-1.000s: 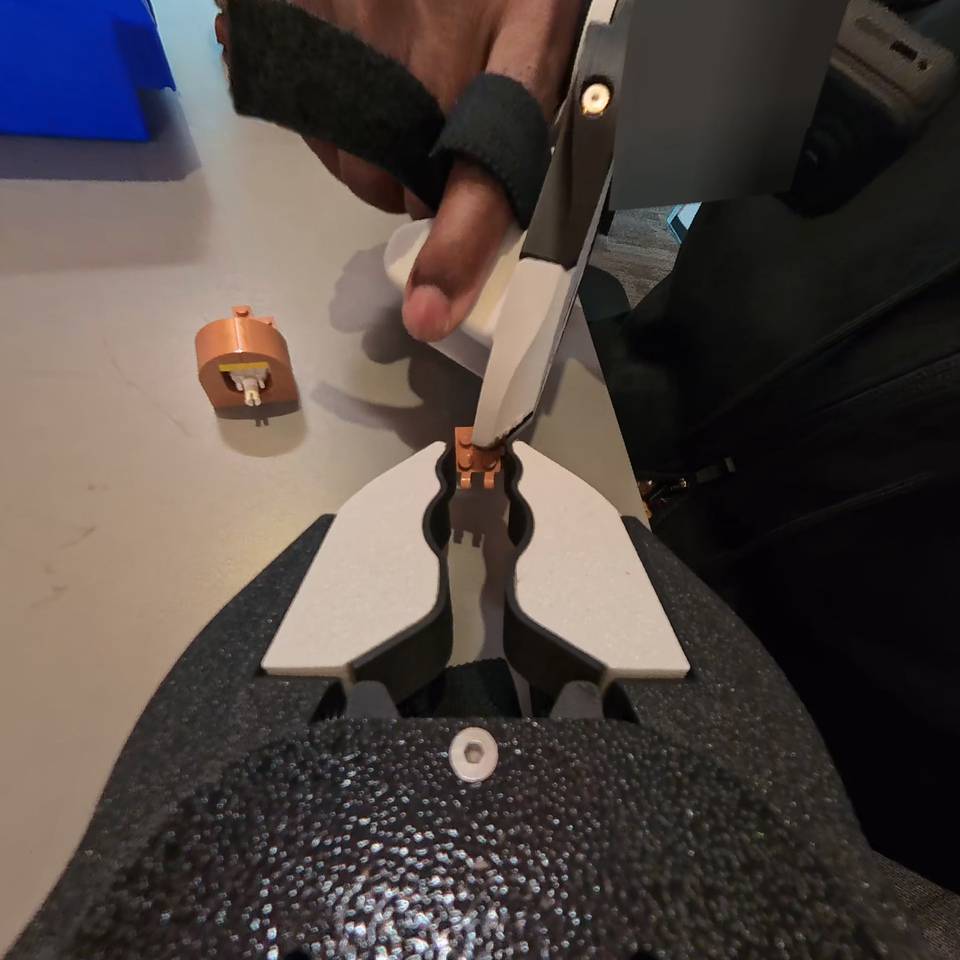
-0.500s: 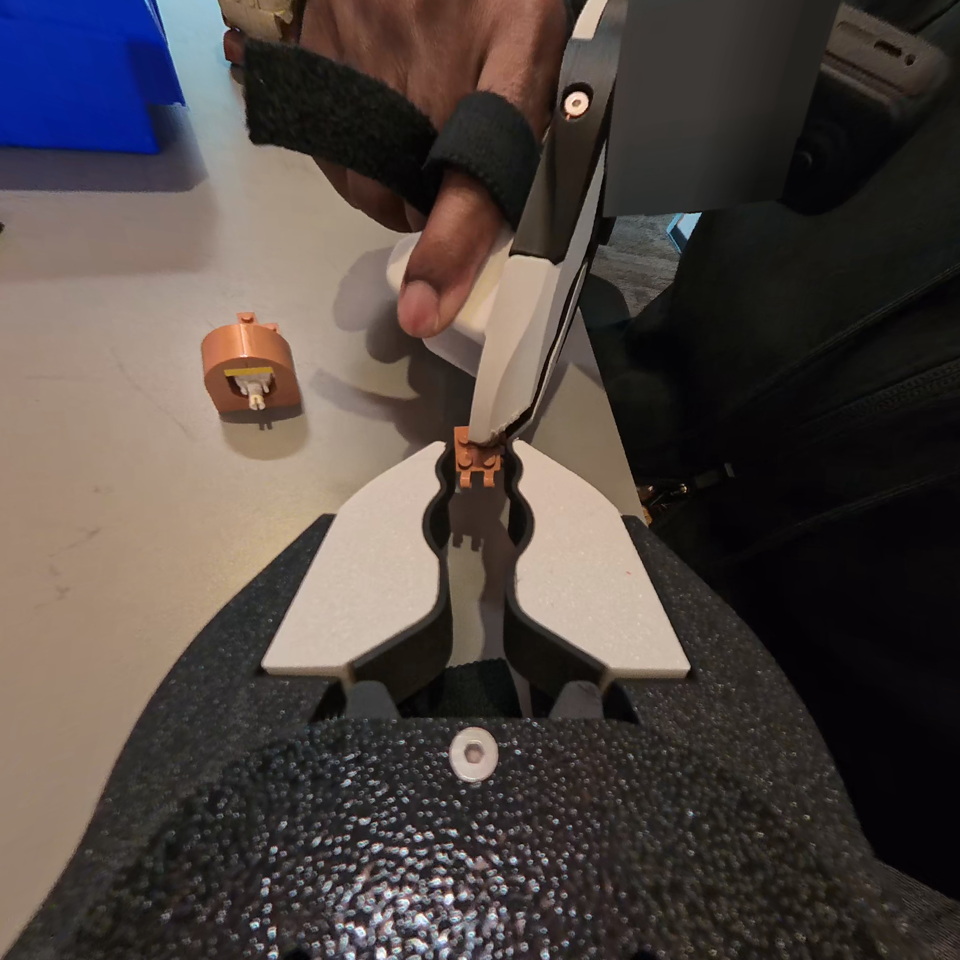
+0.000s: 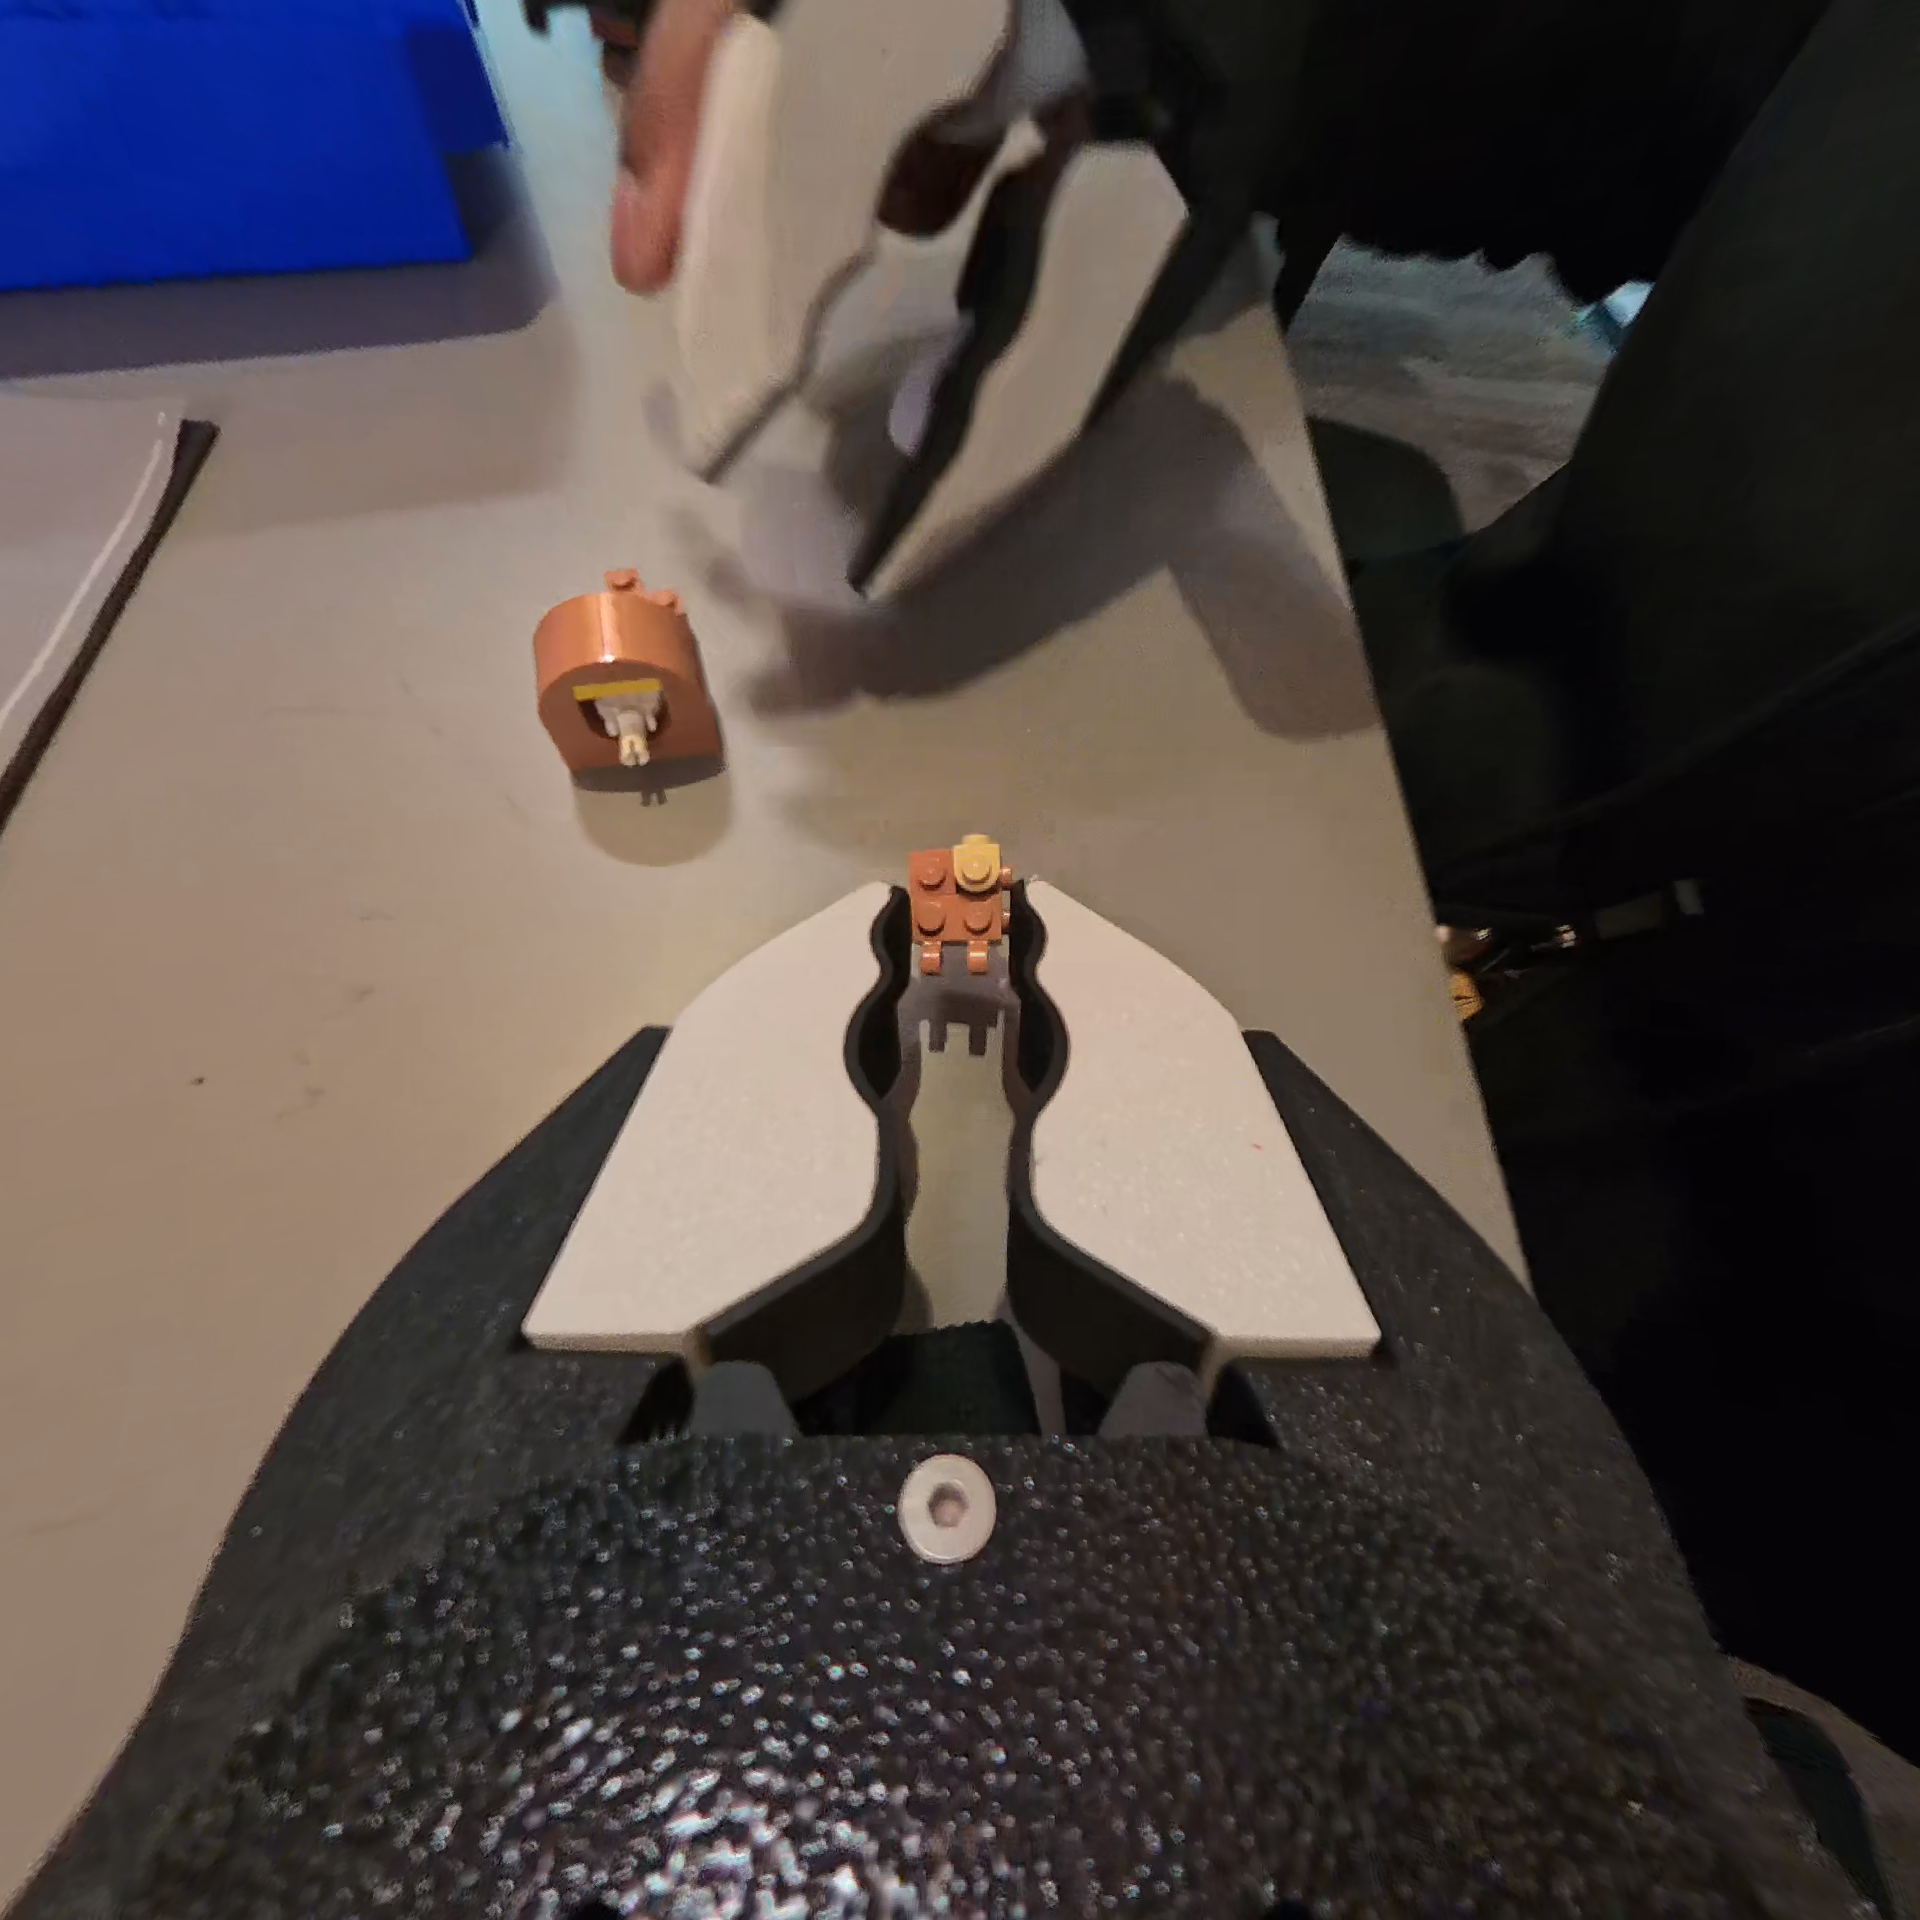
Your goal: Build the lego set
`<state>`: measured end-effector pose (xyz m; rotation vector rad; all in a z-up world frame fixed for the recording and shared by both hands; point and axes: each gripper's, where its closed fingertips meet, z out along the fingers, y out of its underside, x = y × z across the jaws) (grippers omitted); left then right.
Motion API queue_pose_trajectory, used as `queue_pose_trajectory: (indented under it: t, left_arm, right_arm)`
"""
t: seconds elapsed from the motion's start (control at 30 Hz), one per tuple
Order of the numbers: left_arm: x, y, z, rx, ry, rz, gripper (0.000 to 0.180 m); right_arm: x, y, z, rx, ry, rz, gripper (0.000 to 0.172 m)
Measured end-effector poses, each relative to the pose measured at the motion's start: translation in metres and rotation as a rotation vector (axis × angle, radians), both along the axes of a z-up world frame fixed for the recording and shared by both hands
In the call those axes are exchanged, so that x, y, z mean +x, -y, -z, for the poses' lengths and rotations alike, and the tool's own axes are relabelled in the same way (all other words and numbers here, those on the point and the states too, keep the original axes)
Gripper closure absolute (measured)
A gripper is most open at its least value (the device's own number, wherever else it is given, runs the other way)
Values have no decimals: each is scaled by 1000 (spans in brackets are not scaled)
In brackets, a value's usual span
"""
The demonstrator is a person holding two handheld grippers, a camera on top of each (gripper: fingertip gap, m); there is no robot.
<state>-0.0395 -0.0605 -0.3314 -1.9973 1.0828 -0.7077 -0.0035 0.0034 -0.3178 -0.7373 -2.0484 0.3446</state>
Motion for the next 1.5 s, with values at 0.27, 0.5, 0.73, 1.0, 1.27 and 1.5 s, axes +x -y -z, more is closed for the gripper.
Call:
queue_pose_trajectory:
  t: [0.27,0.5,0.73,1.0,1.27,1.5]
  left_arm:
    - [1,-6,21,94,-234,-8,163]
    - [-1,-7,20,130,-256,-18,163]
    - [-9,-13,18,181,-289,-54,163]
    - [-26,-32,7,281,-278,-133,163]
    - [-36,-73,-16,270,-97,-237,163]
    - [-45,-104,-24,246,19,-324,163]
  right_arm:
    - [3,-37,26,-312,195,221,142]
    - [-3,-42,34,-490,265,255,145]
    - [-2,-42,35,-525,243,267,146]
    - [-4,-43,34,-559,220,264,144]
    - [-4,-43,34,-573,226,238,144]
    - [-3,-42,30,-614,215,209,142]
